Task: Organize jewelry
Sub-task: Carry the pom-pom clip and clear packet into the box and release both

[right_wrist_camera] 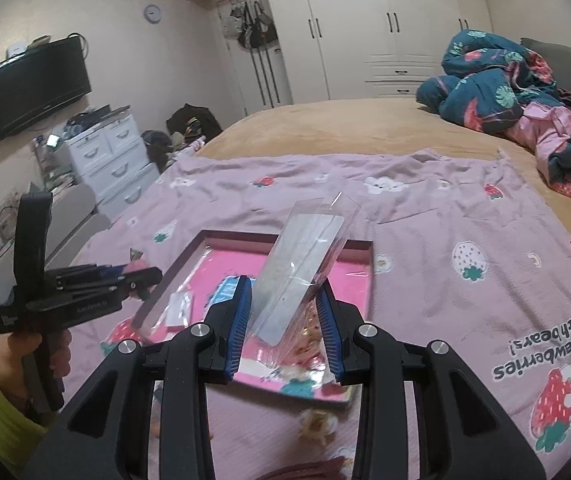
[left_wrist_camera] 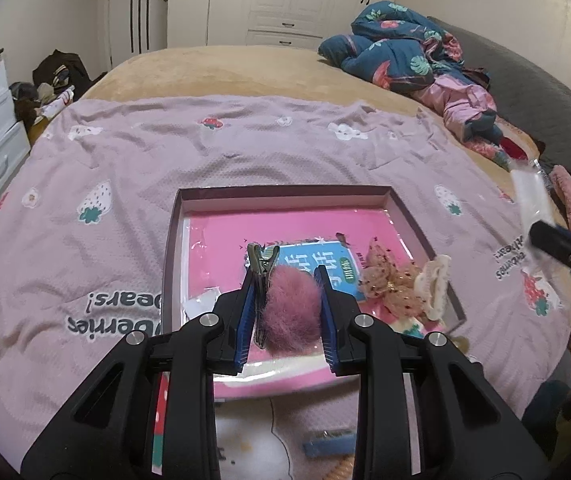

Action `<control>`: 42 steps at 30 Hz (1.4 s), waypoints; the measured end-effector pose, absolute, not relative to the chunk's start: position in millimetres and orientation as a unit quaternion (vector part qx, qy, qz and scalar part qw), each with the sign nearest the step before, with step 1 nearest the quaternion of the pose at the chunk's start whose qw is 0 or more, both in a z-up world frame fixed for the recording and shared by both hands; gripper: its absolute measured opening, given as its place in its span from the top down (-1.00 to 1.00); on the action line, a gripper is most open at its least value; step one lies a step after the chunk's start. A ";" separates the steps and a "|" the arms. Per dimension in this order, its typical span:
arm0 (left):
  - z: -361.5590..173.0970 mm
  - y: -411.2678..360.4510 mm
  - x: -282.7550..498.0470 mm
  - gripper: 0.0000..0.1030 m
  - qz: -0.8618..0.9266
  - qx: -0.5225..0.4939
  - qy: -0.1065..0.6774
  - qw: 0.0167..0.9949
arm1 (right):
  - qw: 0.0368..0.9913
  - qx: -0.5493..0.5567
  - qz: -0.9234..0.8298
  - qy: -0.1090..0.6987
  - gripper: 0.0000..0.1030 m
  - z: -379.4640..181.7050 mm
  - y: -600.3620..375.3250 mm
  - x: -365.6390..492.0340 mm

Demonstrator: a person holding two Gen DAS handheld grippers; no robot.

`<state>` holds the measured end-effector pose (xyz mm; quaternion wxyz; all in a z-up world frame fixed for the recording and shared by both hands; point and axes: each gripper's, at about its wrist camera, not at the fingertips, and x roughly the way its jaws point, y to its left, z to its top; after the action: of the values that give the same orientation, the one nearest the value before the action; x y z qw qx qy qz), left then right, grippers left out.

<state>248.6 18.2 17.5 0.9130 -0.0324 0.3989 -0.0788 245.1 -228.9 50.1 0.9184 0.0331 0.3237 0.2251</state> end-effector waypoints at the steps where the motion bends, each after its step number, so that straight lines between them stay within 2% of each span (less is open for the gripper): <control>1: 15.1 18.7 251.2 0.61 -0.077 -0.032 0.400 0.913 | 0.919 0.032 0.223 0.324 0.38 49.2 -229.2 247.0; 21: -48.6 33.1 289.0 0.61 -0.054 -0.033 0.456 0.888 | 0.887 0.006 0.226 0.403 0.38 -27.4 -182.1 291.6; 26: -53.9 36.2 292.2 0.52 -0.049 -0.032 0.463 0.885 | 0.878 -0.009 0.233 0.418 0.38 -43.7 -168.5 291.4; 30: -54.6 38.1 290.3 0.37 -0.048 -0.032 0.464 0.884 | 0.872 -0.018 0.240 0.427 0.38 -54.7 -157.6 290.8; 36: -54.2 39.4 289.7 0.37 -0.046 -0.034 0.465 0.884 | 0.859 -0.034 0.259 0.441 0.37 -66.8 -138.7 284.6; 42: -47.0 42.2 284.3 0.26 -0.045 -0.039 0.458 0.887 | 0.855 -0.029 0.263 0.447 0.33 -72.7 -132.2 279.3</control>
<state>284.3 42.2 -47.0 0.8868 -0.0394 0.4582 -0.0452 279.3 -132.2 -72.7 0.8547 -0.0286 0.4468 0.2629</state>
